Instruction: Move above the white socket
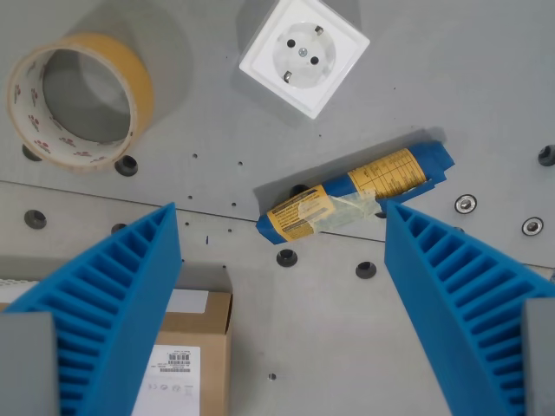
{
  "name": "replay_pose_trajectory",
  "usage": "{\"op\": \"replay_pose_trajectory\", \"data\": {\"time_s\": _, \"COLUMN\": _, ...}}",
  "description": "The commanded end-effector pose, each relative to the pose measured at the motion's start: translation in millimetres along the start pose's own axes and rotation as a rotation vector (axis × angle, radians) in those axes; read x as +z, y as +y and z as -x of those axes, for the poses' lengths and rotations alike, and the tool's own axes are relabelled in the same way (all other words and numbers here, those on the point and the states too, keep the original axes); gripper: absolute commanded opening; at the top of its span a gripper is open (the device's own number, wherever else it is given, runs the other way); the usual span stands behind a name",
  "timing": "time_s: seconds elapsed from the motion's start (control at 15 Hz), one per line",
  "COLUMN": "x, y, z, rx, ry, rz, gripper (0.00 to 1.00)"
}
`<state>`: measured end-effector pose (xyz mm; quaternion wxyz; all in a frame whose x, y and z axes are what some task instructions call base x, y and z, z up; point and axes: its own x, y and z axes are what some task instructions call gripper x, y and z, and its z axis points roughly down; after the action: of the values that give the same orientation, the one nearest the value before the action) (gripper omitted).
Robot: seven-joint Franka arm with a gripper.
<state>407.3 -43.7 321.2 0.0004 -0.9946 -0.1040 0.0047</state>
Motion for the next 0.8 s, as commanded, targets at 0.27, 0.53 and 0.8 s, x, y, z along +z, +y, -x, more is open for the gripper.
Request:
{"op": "replay_pose_trajectory", "data": {"time_s": 0.27, "x": -2.1, "y": 0.0, "z": 0.0, "rx": 0.004, "ry": 0.006, "rz": 0.002, "gripper": 1.00}}
{"op": "replay_pose_trajectory", "data": {"time_s": 0.53, "x": -0.5, "y": 0.3, "z": -0.4, "rx": 0.029, "ry": 0.007, "rz": 0.002, "gripper": 1.00}}
{"op": "replay_pose_trajectory", "data": {"time_s": 0.8, "x": 4.4, "y": 1.0, "z": -1.8, "rx": 0.074, "ry": 0.013, "rz": 0.005, "gripper": 1.00}}
